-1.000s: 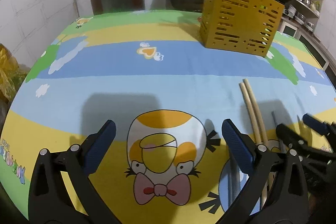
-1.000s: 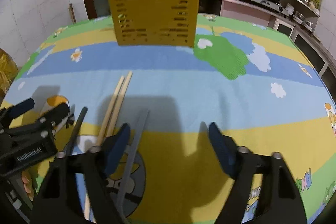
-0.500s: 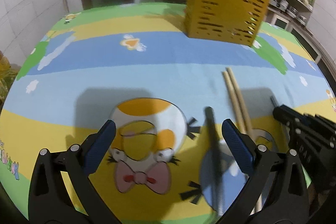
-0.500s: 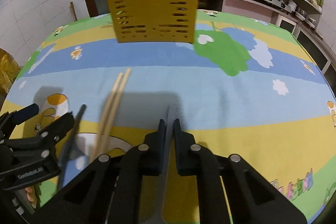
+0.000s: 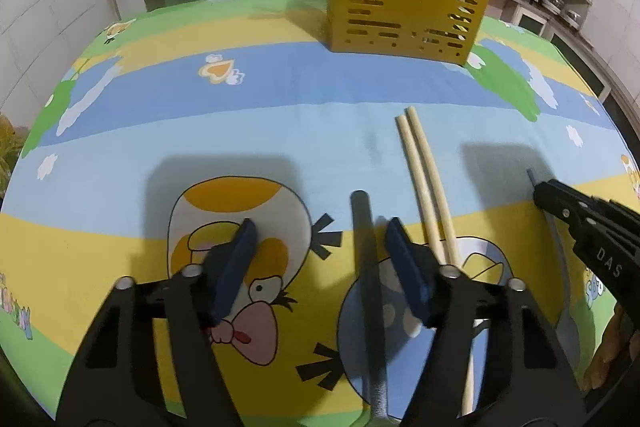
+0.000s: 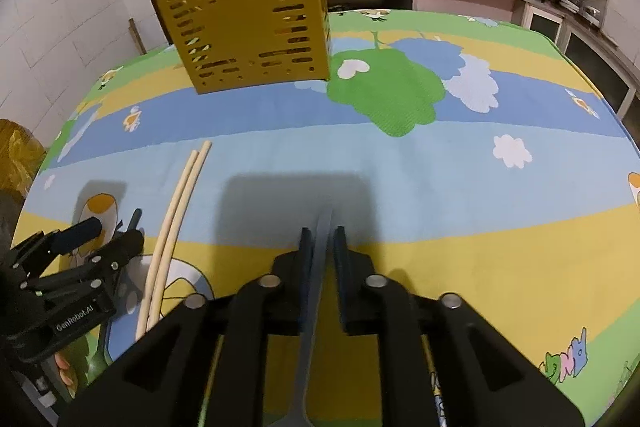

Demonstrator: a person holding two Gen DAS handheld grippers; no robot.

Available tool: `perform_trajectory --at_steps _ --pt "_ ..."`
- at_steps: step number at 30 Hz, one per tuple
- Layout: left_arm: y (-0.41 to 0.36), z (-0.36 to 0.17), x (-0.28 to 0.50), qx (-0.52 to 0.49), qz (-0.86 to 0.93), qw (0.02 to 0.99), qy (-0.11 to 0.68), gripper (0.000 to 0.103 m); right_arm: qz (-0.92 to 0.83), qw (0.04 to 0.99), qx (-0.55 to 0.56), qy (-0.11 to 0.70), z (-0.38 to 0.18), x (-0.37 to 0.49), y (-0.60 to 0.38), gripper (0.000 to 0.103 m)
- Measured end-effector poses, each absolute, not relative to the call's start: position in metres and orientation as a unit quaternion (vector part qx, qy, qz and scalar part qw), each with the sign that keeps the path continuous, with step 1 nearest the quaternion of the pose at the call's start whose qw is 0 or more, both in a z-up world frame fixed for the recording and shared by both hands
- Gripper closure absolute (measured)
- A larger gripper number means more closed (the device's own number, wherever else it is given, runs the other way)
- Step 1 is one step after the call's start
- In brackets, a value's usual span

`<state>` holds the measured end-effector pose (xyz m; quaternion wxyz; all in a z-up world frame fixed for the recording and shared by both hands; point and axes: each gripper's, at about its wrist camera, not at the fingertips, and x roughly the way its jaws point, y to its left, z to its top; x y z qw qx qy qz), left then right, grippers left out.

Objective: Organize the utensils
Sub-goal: 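Grasp a metal spoon handle with the right tool while the left tool grasps another spoon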

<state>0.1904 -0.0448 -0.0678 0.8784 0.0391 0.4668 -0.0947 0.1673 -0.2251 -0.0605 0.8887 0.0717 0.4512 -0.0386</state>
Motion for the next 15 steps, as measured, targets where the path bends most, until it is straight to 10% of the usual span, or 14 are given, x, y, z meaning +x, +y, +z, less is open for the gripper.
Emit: perform_trajectory --at_steps 2,6,11,15 --pt "-0.0479 -0.0656 0.1904 0.044 -0.100 0.875 0.471 0.059 -0.044 0.885 0.075 0.457 -0.0595 0.1690 -0.2259 0.059" --pt "-0.0528 -0.0640 0.1935 0.047 -0.108 0.869 0.481 0.075 -0.057 0.879 0.075 0.467 -0.0638 0.1724 -0.2234 0.060" --pt "-0.0540 -0.0628 0.1970 0.042 -0.112 0.867 0.484 0.093 -0.070 0.883 0.066 0.459 -0.0639 0.1707 -0.2191 0.095" --pt "-0.0496 -0.0603 0.1980 0.023 -0.117 0.867 0.483 0.094 -0.066 0.888 0.077 0.448 -0.0613 0.1659 -0.2221 0.096"
